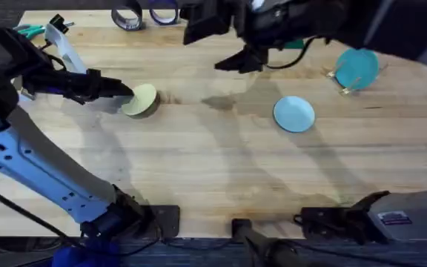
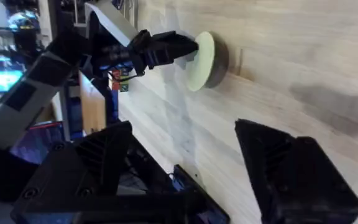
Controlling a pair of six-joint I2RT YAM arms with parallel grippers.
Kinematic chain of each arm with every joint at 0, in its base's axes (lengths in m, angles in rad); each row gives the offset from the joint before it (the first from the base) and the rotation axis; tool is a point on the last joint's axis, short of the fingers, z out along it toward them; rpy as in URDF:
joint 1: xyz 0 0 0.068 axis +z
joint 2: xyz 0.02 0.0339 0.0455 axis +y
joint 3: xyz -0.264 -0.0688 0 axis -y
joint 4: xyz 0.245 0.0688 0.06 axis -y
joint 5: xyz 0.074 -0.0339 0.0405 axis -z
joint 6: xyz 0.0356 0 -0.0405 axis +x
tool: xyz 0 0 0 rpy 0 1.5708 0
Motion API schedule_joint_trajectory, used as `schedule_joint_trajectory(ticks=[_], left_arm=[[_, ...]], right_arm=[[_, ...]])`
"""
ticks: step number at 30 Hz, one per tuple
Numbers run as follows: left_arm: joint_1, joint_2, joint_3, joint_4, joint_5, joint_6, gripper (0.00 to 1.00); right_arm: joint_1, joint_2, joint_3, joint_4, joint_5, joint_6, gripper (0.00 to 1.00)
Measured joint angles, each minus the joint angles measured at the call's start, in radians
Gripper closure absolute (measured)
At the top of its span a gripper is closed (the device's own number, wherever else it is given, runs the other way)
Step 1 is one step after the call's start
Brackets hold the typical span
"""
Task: Pick up the plates from the table one by one and place each into a slot on the dish rack.
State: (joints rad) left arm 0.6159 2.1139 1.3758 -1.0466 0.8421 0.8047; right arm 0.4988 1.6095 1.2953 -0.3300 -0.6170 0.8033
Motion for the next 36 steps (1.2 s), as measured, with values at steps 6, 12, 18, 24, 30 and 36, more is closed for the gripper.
schedule_joint_trajectory(ticks=[6,12,18,24,30,36], left_arm=[[0.000,0.000,0.000,0.000,0.000,0.000,0.963],[0.000,0.000,0.000,0.000,0.000,0.000,0.963],[0.000,0.000,0.000,0.000,0.000,0.000,0.963],[0.000,0.000,0.000,0.000,0.000,0.000,0.963],[0.000,0.000,0.000,0.000,0.000,0.000,0.962],[0.000,0.000,0.000,-0.001,0.000,0.000,0.963]], right_arm=[[0.043,0.081,0.000,0.041,-0.001,0.089,0.006],[0.110,0.151,0.000,0.124,0.022,0.118,0.006],[0.195,0.213,0.000,0.206,0.088,0.129,0.006],[0.270,0.308,0.000,0.363,0.138,0.135,0.007],[0.293,0.339,0.000,0.404,0.208,0.136,0.007],[0.342,0.342,0.000,0.447,0.319,0.139,0.007]])
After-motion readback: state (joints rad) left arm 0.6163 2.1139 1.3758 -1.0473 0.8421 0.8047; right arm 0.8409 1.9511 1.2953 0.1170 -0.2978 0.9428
